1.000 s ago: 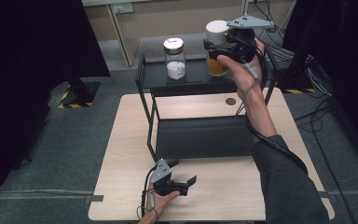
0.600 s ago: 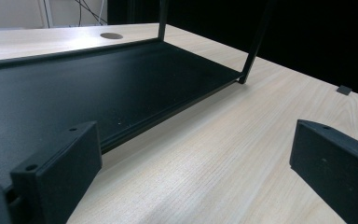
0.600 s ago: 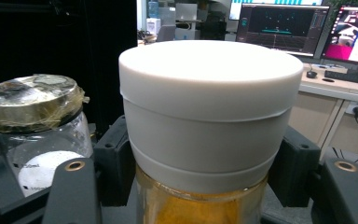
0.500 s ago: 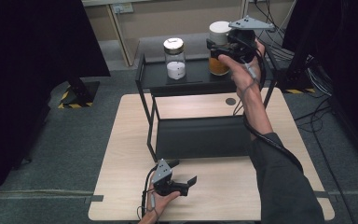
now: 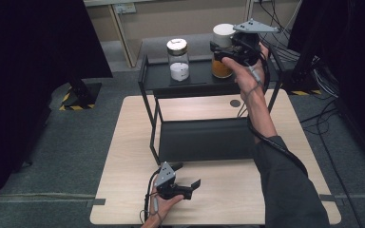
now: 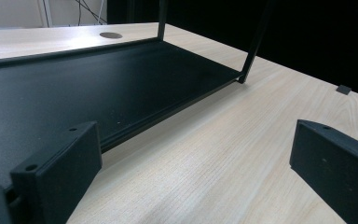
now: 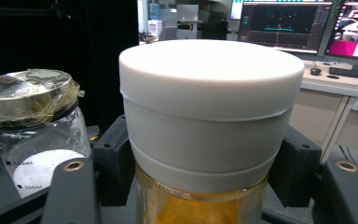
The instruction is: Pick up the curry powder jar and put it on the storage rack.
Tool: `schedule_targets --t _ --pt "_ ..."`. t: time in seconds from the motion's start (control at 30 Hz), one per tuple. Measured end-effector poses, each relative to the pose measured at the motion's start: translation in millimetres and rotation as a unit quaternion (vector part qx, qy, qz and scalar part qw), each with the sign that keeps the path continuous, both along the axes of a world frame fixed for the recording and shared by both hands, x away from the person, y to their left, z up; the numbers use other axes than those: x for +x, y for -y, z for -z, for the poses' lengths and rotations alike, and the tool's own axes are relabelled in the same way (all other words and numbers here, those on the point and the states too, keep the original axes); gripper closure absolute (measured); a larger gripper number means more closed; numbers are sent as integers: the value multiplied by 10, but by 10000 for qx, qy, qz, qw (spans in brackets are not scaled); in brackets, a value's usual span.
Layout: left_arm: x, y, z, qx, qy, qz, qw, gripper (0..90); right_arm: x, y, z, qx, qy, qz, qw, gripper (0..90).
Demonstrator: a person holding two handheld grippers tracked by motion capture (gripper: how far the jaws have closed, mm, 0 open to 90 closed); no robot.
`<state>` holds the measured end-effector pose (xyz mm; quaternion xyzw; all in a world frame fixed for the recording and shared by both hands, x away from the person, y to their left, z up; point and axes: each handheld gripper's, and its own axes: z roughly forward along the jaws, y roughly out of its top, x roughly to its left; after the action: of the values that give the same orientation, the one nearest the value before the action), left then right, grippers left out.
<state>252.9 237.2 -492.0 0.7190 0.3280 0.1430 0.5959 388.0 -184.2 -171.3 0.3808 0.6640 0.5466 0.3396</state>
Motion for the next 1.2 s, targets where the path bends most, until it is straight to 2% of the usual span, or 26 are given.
schedule_targets --t 0.13,0.2,0.43,0.8,0.9,1.03,1.13,1.2 --pt "3 3 1 18 -10 5 10000 14 -23 33 -17 93 -30 -8 10000 204" --pt "3 5 2 21 -9 2 10000 14 -35 43 -40 136 -119 -14 9998 113" --pt "2 6 3 20 -15 -4 10000 14 -157 90 -48 208 -65 19 9998 31" --pt "-2 9 2 32 -11 13 10000 14 -421 222 -2 191 170 -215 9994 9" --pt "-2 8 1 29 -10 12 10000 14 -501 281 32 284 211 -296 9989 4" --pt "-3 11 3 28 -8 15 10000 14 -607 343 95 203 299 -457 9983 4" --pt "-7 14 6 11 -1 10 10000 14 -682 394 161 303 314 -546 9976 4" --pt "-4 11 8 10 -3 4 10000 14 -738 409 194 227 364 -597 9973 4"
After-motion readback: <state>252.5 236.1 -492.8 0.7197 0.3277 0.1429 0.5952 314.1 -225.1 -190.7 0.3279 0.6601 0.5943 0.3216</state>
